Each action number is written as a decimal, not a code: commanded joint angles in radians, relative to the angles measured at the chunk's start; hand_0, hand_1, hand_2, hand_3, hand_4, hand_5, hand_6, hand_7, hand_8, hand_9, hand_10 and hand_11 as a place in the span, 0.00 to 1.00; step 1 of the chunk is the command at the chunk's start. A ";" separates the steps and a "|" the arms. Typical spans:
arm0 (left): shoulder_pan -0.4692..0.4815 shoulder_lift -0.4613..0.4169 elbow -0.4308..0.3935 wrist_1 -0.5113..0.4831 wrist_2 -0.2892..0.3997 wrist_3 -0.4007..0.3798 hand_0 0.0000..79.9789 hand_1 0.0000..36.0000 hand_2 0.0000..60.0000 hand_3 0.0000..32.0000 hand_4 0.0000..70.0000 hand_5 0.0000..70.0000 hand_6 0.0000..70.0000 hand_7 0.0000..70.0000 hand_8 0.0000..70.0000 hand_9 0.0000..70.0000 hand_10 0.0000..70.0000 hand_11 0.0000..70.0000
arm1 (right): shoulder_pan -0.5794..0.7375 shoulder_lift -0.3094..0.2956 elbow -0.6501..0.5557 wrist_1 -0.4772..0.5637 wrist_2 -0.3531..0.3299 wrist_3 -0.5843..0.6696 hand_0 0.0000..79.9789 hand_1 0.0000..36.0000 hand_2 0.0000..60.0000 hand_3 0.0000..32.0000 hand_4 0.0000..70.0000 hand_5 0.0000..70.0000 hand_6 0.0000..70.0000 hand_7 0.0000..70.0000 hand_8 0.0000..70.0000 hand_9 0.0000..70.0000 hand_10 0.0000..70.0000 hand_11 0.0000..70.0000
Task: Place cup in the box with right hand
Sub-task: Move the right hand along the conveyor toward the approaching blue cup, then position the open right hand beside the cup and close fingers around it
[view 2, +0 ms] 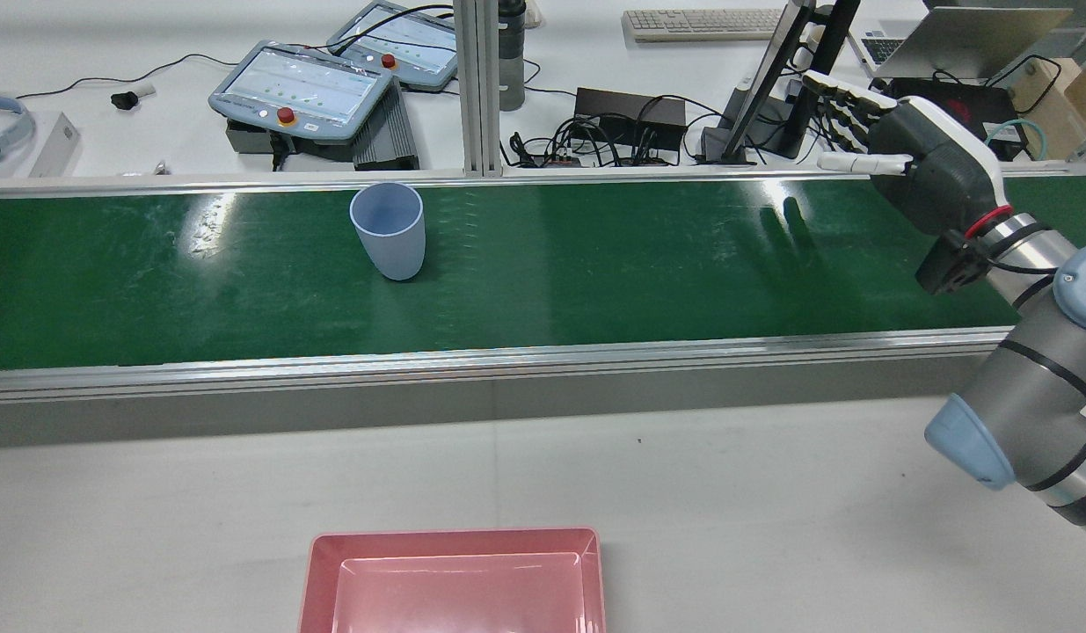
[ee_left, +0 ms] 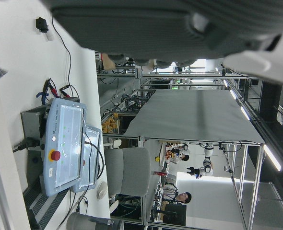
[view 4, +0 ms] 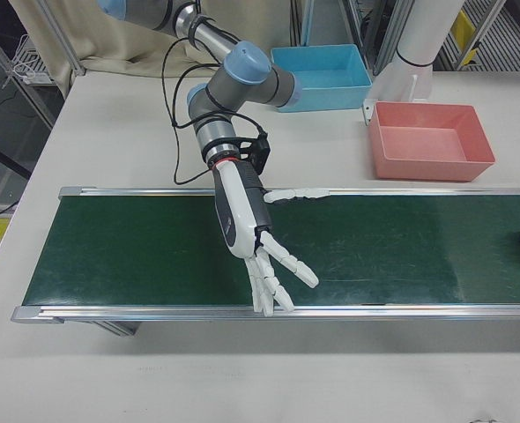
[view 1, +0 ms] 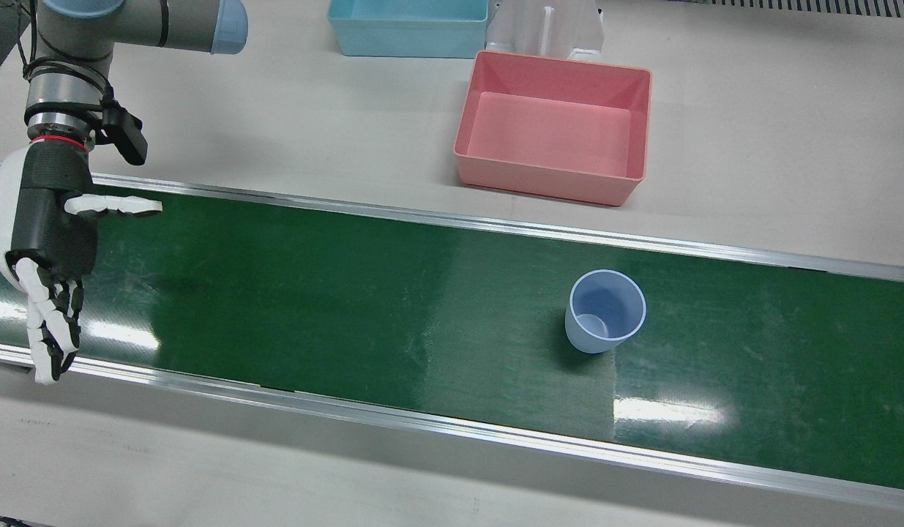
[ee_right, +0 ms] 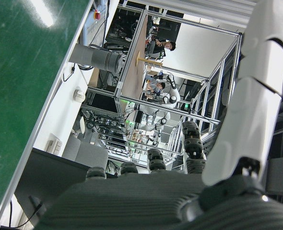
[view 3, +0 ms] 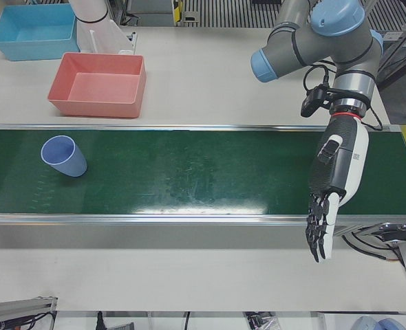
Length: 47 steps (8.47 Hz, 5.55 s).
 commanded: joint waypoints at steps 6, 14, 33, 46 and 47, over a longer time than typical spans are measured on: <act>0.001 0.000 0.000 0.001 0.002 0.000 0.00 0.00 0.00 0.00 0.00 0.00 0.00 0.00 0.00 0.00 0.00 0.00 | -0.231 0.026 0.005 0.145 0.345 -0.146 0.61 0.54 0.13 0.00 0.00 0.07 0.03 0.01 0.00 0.03 0.00 0.00; 0.001 0.000 0.001 0.000 0.000 -0.002 0.00 0.00 0.00 0.00 0.00 0.00 0.00 0.00 0.00 0.00 0.00 0.00 | -0.175 0.034 0.088 -0.072 0.200 -0.109 0.62 0.54 0.10 0.00 0.00 0.07 0.05 0.14 0.00 0.03 0.00 0.00; 0.001 0.000 0.001 0.000 0.002 0.000 0.00 0.00 0.00 0.00 0.00 0.00 0.00 0.00 0.00 0.00 0.00 0.00 | -0.235 0.056 0.083 -0.074 0.205 -0.114 0.63 0.57 0.13 0.00 0.00 0.07 0.06 0.17 0.00 0.04 0.00 0.00; 0.001 0.000 0.000 0.000 0.000 0.000 0.00 0.00 0.00 0.00 0.00 0.00 0.00 0.00 0.00 0.00 0.00 0.00 | -0.275 0.105 0.035 -0.074 0.205 -0.129 0.63 0.57 0.13 0.00 0.00 0.07 0.06 0.18 0.00 0.04 0.00 0.00; 0.001 0.000 0.001 0.000 0.000 0.000 0.00 0.00 0.00 0.00 0.00 0.00 0.00 0.00 0.00 0.00 0.00 0.00 | -0.283 0.119 0.029 -0.074 0.205 -0.135 0.63 0.57 0.13 0.00 0.00 0.07 0.06 0.18 0.00 0.05 0.00 0.00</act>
